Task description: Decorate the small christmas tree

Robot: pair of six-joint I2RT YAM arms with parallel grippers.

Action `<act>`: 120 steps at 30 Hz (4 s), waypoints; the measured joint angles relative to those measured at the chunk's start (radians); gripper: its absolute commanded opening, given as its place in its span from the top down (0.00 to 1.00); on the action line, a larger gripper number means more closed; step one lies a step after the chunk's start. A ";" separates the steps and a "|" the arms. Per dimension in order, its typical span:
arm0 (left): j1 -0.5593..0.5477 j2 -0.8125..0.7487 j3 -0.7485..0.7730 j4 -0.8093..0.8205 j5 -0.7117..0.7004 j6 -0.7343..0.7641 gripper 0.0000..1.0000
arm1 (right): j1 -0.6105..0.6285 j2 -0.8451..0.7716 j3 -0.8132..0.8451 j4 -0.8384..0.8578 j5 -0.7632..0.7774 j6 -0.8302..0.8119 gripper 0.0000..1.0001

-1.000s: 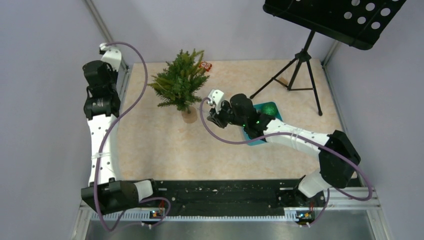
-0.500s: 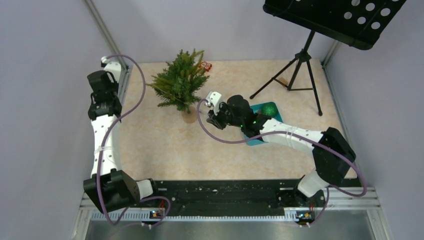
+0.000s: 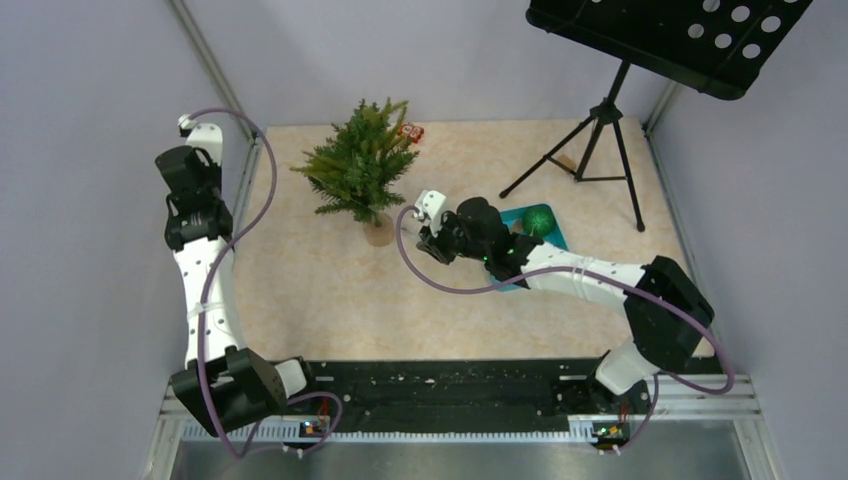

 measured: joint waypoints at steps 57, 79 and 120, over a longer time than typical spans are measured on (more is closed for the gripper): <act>0.034 -0.037 0.029 -0.105 0.143 -0.075 1.00 | -0.037 0.189 0.072 0.136 0.037 -0.029 1.00; -0.100 0.224 0.082 0.051 -0.013 -0.074 1.00 | -0.052 0.149 0.010 0.164 -0.005 0.053 0.17; -0.196 0.358 0.237 0.059 0.018 -0.099 1.00 | 0.048 0.416 0.879 0.145 0.537 0.193 0.52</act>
